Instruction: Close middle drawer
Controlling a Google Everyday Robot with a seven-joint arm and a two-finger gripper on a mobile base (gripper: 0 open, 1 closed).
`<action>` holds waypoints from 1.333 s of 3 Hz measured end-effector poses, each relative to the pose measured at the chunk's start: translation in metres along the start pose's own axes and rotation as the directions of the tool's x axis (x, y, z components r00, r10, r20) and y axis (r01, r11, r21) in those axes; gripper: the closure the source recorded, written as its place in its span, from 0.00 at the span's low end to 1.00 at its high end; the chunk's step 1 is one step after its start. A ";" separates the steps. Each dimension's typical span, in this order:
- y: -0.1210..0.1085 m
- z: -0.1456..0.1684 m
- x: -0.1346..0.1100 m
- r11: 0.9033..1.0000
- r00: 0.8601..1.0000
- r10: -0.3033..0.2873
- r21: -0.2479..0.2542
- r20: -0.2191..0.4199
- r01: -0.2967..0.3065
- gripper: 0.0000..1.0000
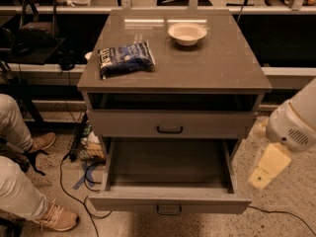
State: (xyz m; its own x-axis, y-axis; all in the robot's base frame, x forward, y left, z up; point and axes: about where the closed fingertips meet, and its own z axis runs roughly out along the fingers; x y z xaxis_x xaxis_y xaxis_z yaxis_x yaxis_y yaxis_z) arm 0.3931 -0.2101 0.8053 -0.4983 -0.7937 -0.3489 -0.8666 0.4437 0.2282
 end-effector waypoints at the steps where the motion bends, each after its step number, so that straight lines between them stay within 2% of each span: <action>1: 0.005 0.013 0.007 0.999 1.000 0.016 -0.032 -0.003 -0.017 0.00; 2: 0.004 0.013 0.007 0.999 1.000 0.019 -0.030 -0.004 -0.019 0.00; 3: -0.003 0.054 0.030 0.989 0.993 0.117 -0.090 -0.024 -0.119 0.00; 4: -0.016 0.129 0.072 0.939 0.958 0.280 -0.188 -0.068 -0.288 0.00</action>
Offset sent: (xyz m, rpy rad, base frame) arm -0.0077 0.0020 -0.0132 0.0129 0.0335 -0.0032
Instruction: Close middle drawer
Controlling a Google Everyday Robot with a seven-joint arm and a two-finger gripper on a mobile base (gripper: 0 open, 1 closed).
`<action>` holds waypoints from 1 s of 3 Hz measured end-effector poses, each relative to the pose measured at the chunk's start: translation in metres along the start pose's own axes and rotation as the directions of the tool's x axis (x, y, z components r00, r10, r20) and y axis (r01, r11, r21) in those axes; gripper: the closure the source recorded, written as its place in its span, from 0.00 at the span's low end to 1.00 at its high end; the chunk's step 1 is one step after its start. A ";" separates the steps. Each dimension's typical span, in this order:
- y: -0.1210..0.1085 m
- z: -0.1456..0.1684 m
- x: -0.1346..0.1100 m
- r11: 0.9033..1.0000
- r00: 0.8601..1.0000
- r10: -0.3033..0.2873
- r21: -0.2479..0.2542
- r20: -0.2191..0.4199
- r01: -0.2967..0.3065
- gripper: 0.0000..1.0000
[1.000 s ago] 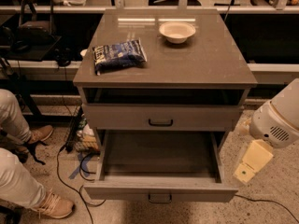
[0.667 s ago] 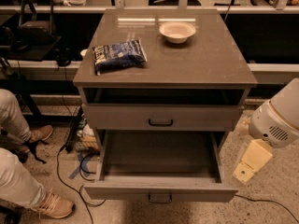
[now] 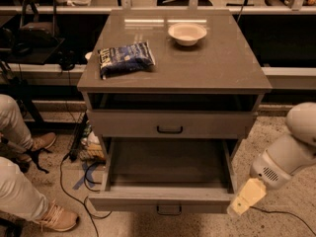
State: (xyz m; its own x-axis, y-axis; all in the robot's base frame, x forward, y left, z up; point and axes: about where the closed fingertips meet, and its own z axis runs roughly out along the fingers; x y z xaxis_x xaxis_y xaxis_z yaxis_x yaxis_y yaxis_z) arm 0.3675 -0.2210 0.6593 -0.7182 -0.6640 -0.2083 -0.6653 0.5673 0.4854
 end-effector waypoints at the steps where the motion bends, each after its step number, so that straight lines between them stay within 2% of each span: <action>1: -0.031 0.057 0.025 0.990 0.992 0.126 -0.067 -0.016 -0.126 0.00; 2: -0.053 0.096 0.047 0.969 0.974 0.225 -0.101 -0.026 -0.227 0.15; 3: -0.075 0.134 0.056 0.948 0.955 0.295 -0.124 -0.009 -0.294 0.46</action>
Offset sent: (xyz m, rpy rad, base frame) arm -0.0278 -0.0269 -0.1777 0.0189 0.2760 -0.2743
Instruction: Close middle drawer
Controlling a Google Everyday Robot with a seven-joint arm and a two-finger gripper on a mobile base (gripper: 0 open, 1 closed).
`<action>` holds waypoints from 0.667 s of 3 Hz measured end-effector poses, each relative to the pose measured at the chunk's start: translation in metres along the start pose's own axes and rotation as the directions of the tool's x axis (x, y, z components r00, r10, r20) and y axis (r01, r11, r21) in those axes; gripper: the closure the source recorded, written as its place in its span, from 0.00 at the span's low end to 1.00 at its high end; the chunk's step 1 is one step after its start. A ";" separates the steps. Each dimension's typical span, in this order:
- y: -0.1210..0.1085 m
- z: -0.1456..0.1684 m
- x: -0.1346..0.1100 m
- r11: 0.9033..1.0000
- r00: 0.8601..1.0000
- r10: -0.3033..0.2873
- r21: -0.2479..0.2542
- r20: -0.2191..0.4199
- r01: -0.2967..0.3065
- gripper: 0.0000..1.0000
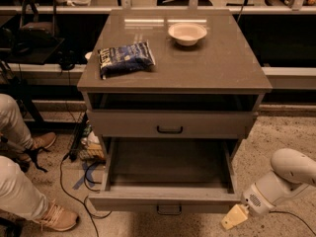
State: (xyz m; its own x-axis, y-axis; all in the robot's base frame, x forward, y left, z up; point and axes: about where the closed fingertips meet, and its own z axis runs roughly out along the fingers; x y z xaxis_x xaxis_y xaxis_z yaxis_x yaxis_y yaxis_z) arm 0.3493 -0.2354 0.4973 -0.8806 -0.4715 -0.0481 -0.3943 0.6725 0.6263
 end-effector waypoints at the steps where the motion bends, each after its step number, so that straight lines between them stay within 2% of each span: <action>1: 0.003 -0.002 0.000 1.000 1.000 -0.005 0.000 -0.004 0.005 0.69; 2: -0.001 0.004 -0.001 1.000 1.000 0.002 0.002 -0.005 -0.002 1.00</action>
Offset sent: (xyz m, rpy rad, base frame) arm -0.0007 0.0005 0.0027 0.0000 0.0001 0.0056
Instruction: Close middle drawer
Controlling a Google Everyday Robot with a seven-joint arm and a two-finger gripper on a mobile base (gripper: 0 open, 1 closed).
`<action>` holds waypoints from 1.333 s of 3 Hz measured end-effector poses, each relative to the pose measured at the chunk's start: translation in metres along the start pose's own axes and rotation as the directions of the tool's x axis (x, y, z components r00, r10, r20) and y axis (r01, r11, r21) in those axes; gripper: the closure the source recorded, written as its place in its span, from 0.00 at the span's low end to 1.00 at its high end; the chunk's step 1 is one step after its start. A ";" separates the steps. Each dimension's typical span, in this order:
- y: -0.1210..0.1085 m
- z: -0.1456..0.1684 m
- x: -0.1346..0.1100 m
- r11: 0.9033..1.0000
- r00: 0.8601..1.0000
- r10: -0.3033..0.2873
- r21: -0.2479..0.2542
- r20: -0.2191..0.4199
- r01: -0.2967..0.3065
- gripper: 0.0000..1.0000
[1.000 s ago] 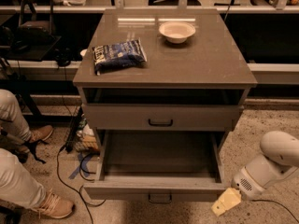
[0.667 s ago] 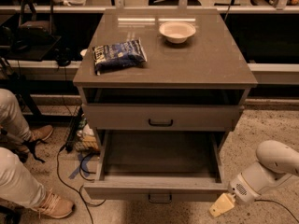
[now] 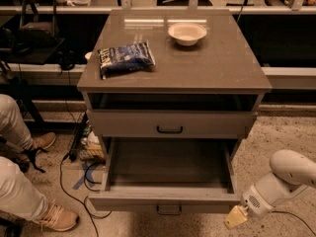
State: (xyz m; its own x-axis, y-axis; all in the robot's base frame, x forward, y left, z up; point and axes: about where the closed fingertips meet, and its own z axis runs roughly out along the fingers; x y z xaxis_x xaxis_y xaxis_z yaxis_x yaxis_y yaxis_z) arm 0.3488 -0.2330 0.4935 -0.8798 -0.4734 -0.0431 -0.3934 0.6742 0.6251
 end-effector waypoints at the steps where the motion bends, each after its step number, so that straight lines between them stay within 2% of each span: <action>1: -0.025 0.034 -0.009 0.998 0.999 0.046 0.035 0.009 -0.046 1.00; 2: -0.066 0.068 -0.033 0.994 0.991 0.093 0.052 0.094 -0.098 1.00; 3: -0.081 0.077 -0.050 0.992 0.983 0.103 0.053 0.155 -0.112 1.00; 4: -0.081 0.077 -0.050 0.992 0.983 0.103 0.052 0.154 -0.112 1.00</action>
Offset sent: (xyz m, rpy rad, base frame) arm 0.0820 0.0082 -0.1578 -0.0330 -0.1004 -0.2665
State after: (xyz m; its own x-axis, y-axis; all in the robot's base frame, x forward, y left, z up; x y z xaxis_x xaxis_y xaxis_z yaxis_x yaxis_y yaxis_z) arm 0.4039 -0.2199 0.3850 -0.9463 -0.3081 -0.0983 -0.3055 0.7519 0.5842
